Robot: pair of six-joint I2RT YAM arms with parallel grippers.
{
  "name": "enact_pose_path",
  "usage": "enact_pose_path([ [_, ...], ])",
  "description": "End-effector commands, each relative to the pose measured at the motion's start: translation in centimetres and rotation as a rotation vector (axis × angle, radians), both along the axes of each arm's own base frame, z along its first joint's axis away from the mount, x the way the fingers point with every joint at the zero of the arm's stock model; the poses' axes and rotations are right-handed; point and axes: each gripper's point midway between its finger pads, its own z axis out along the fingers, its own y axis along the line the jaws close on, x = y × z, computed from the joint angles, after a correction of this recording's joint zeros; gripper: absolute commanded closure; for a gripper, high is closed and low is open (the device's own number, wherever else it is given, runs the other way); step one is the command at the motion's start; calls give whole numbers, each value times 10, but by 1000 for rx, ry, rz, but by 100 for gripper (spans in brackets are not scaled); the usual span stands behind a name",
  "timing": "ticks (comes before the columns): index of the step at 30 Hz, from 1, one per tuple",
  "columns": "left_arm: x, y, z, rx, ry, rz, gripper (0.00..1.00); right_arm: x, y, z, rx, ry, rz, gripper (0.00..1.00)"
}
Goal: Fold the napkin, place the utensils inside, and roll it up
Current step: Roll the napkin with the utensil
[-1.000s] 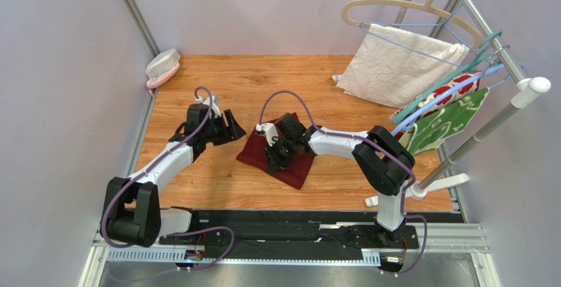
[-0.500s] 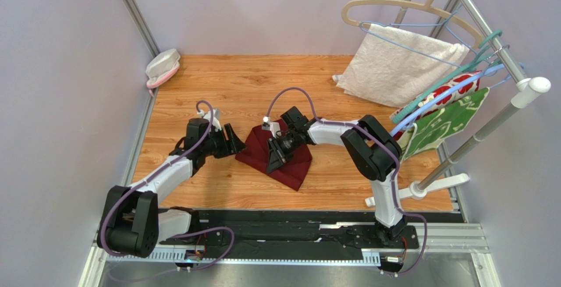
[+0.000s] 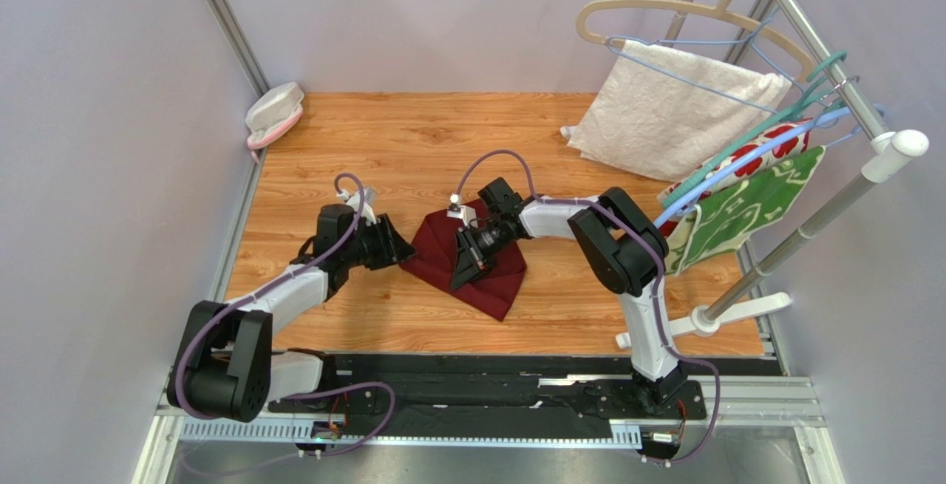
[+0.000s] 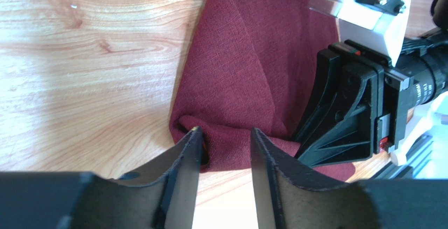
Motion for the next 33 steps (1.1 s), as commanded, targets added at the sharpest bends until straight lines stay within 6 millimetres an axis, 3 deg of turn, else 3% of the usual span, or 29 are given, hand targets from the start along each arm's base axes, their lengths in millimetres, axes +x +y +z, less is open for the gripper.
enact_pose_path([
  [1, 9, -10, 7, -37, -40, -25, 60, 15, -16, -40, -143, -25, -65, 96],
  [3, 11, -7, -2, -18, -5, -6, 69, 14, -16, -39, -143, -29, -62, 96],
  [4, 12, -5, -6, -6, 12, 8, 80, 13, -17, -40, -144, -31, -61, 96],
  [5, 15, -3, -9, 6, 31, 16, 85, 14, -16, -36, -138, -39, -61, 94],
  [8, 17, -2, -14, 24, 68, 26, 100, 15, -17, -28, -126, -59, -61, 83],
  [11, 21, -2, -14, 32, 95, 33, 100, 17, -16, -14, -117, -90, -61, 66],
  [17, 28, -3, -16, 48, 145, 28, 100, 27, -18, 18, -118, -193, -70, 44],
  [25, 30, -3, -18, 62, 190, 22, 100, 46, -31, 69, -171, -482, -138, 39],
  [26, 29, -4, -21, 65, 203, 18, 100, 52, -34, 69, -206, -538, -162, 39],
  [30, 31, -5, -22, 67, 219, 10, 100, 42, -34, 71, -289, -726, -130, 38],
  [31, 34, -5, -21, 66, 216, 10, 100, 31, -31, 65, -310, -759, -105, 38],
  [33, 33, -6, -23, 69, 228, 8, 100, 34, -33, 66, -356, -851, -135, 38],
])
